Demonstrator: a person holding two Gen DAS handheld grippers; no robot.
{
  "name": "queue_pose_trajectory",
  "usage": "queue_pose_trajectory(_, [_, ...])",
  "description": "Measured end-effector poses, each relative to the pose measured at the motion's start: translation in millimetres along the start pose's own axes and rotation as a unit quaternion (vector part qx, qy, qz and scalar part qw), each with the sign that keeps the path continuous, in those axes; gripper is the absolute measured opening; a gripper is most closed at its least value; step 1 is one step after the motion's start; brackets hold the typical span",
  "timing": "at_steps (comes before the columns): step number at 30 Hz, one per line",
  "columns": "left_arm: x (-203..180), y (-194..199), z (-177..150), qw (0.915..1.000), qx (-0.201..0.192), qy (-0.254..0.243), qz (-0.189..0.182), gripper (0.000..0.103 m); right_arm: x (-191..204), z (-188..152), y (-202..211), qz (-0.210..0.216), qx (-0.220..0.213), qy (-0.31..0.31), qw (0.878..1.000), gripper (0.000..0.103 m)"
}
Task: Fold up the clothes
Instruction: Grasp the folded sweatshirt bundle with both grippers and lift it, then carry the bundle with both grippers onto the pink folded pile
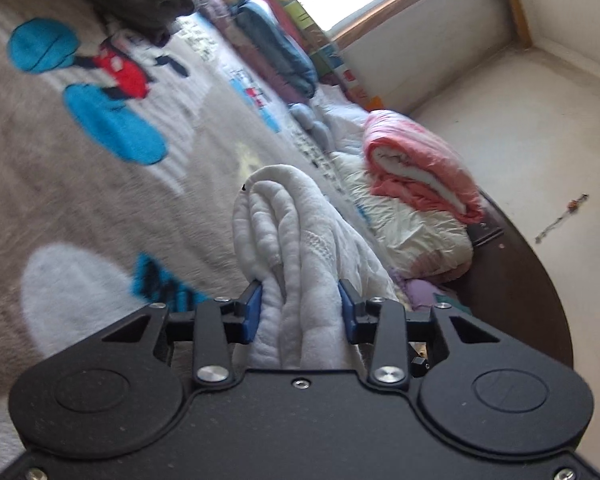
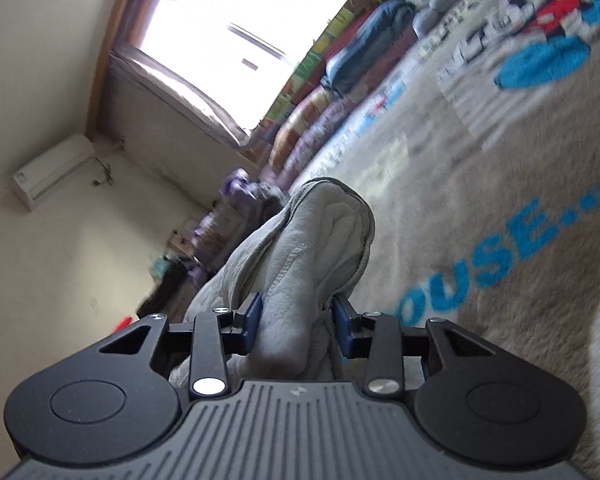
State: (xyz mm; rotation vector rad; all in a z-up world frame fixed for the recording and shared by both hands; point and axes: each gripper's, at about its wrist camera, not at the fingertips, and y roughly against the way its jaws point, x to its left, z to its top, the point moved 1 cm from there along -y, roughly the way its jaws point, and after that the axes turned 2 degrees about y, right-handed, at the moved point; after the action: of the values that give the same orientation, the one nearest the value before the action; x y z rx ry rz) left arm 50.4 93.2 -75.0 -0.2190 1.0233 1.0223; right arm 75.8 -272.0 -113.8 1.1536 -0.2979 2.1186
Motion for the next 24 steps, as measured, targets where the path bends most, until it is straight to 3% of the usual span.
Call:
queue_pose_trajectory(4, [-27, -24, -1, 0.9995, 0.016, -0.012, -0.026, 0.037, 2, 19, 30, 0.011, -0.046, -0.002, 0.999, 0.039])
queue_pose_trajectory(12, [-83, -108, -9, 0.9928, 0.076, -0.035, -0.086, 0.037, -25, 54, 102, -0.015, -0.164, -0.013, 0.986, 0.039])
queue_pose_trajectory(17, [-134, -176, -34, 0.9813, 0.128, -0.064, -0.128, 0.037, -47, 74, 152, -0.040, -0.251, -0.008, 0.967, 0.039])
queue_pose_trajectory(24, [-221, -270, -93, 0.9545, 0.211, -0.111, -0.179, 0.037, -91, 98, 214, -0.095, -0.366, -0.010, 0.926, 0.039])
